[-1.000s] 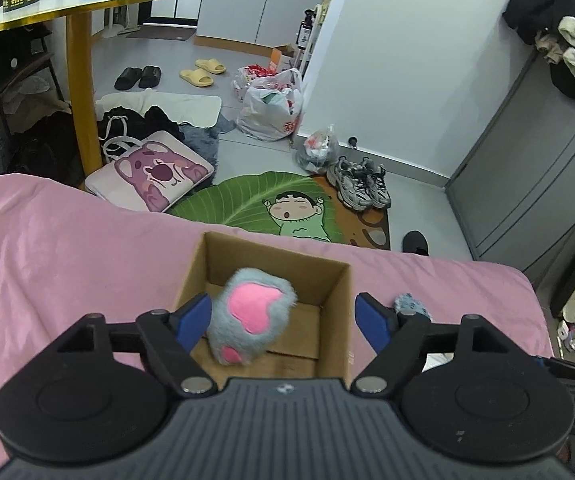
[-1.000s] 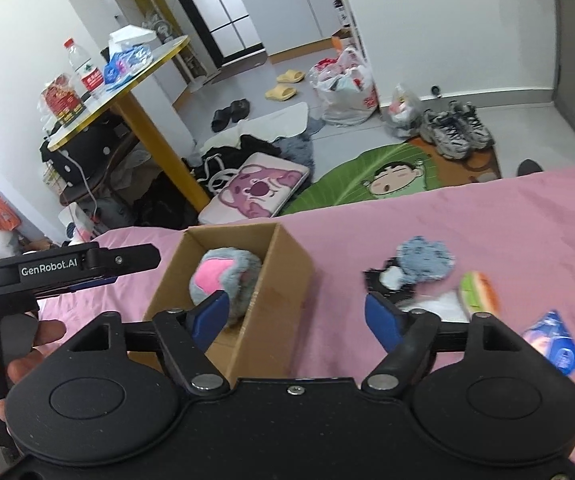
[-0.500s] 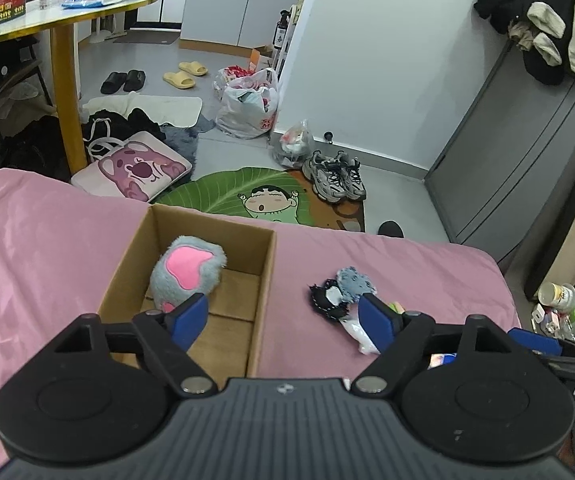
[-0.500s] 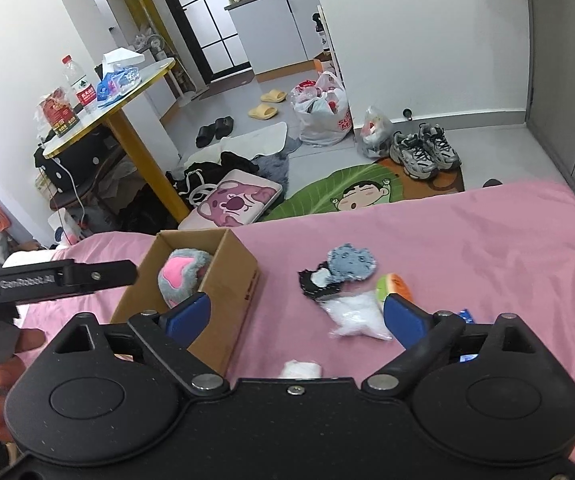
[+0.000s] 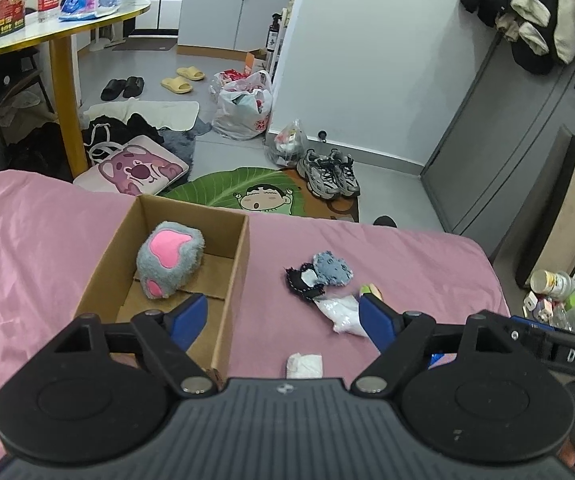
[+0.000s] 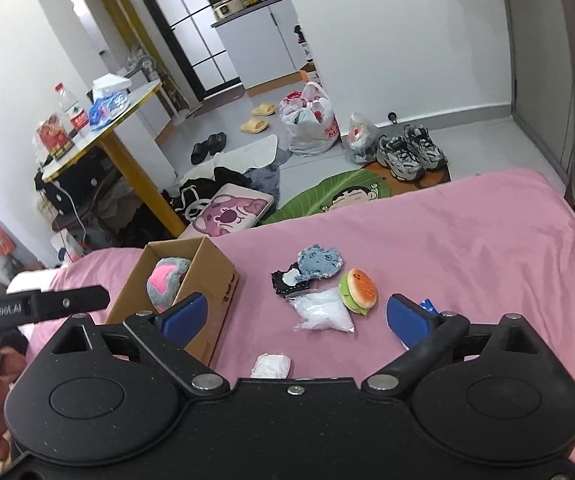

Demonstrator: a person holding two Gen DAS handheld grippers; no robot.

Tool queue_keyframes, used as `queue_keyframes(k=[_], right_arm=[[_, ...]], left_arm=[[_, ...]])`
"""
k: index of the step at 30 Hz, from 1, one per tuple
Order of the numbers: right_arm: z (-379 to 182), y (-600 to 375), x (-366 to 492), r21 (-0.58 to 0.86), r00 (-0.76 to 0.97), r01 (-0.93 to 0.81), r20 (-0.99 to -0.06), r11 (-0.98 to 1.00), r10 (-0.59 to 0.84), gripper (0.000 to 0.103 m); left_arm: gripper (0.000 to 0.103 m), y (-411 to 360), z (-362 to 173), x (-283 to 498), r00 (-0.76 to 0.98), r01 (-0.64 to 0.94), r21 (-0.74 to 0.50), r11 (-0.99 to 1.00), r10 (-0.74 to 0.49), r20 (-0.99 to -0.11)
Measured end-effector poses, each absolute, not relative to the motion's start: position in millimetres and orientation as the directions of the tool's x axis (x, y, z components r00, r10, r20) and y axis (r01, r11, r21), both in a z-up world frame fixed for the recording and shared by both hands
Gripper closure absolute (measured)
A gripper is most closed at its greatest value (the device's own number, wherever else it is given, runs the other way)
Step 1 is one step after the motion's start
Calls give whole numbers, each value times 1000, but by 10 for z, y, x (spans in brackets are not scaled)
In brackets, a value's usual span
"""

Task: Organize soft objects
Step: 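Reach the left tool to the white tissue bundle and grasp it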

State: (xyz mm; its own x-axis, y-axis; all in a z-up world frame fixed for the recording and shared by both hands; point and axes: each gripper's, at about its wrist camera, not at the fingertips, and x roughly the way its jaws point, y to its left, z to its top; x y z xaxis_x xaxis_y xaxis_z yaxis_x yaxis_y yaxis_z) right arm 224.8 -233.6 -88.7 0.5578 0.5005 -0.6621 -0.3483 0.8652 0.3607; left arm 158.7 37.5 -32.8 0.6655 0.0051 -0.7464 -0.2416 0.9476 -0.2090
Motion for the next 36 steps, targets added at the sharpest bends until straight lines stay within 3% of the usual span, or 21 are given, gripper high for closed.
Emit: queue_keyframes(k=[22, 29, 36], right_arm=[[-1173, -2727, 2408, 446, 500, -308, -675, 840, 542, 6], [-1319, -2851, 2497, 515, 463, -269, -672, 814, 578, 6], [-1525, -2909, 2620, 487, 451, -234, -712, 841, 538, 6]], left_arm=[[22, -128, -585, 1639, 651, -284, -199, 938, 36, -758], [22, -314, -851, 1774, 634, -276, -189, 942, 31, -773], [23, -366, -1212, 1940, 581, -300, -187, 935, 24, -814]])
